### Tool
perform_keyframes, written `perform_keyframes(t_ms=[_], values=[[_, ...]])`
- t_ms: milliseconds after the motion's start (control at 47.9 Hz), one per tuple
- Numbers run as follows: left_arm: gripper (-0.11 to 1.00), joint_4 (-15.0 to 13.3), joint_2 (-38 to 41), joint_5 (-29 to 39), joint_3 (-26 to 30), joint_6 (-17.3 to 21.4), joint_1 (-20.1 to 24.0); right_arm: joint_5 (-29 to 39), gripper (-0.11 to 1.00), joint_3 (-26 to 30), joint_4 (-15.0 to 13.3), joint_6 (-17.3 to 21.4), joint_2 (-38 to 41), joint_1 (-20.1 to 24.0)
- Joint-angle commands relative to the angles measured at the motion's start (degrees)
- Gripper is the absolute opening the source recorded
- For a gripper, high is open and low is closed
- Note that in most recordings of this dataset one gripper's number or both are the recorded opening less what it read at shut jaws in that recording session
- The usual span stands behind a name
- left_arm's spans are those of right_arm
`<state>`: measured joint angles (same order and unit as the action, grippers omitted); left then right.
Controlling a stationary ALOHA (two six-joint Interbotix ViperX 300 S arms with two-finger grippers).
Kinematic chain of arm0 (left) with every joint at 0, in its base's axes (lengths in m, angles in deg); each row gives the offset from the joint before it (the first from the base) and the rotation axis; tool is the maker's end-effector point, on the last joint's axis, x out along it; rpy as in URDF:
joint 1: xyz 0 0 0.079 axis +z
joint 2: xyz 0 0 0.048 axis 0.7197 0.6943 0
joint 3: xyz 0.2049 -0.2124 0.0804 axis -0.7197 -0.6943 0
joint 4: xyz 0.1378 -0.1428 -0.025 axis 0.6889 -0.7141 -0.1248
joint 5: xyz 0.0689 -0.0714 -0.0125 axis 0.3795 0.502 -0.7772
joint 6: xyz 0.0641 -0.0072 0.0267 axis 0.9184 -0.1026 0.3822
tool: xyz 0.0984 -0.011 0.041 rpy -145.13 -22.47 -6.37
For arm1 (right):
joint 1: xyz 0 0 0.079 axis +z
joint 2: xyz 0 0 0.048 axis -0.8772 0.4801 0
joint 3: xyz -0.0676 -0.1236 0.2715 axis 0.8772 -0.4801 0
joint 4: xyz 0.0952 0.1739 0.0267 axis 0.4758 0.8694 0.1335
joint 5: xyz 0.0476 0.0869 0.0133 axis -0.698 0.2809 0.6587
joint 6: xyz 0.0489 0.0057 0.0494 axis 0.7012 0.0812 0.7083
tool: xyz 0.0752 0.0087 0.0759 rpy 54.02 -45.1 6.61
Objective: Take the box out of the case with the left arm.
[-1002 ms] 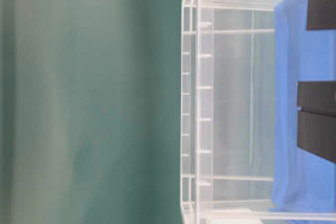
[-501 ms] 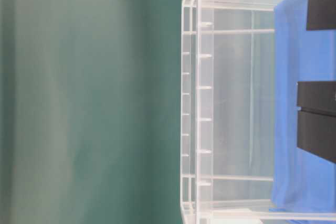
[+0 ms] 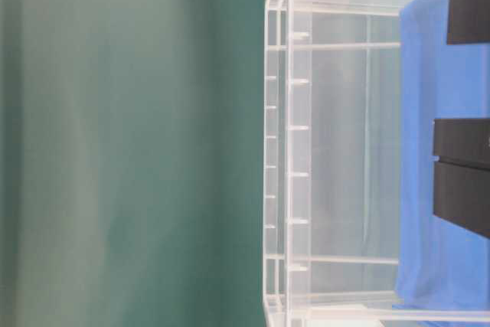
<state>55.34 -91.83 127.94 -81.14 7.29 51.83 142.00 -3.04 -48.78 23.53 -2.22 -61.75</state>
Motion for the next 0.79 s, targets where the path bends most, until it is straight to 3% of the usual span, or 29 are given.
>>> perform_keyframes(t_ms=[0,271,772], values=[[0.89,0.09,-0.53,0.79,0.97,1.67,2.55,-0.09,0.03,0.62,-0.09,0.00,-0.09,-0.09],[0.89,0.09,-0.53,1.14,1.14,8.00,8.35,-0.09,0.03,0.53,-0.09,0.00,-0.09,0.00],[0.89,0.09,-0.62,0.79,1.23,8.70,9.84,-0.18,0.03,0.62,-0.09,0.00,-0.09,0.00]])
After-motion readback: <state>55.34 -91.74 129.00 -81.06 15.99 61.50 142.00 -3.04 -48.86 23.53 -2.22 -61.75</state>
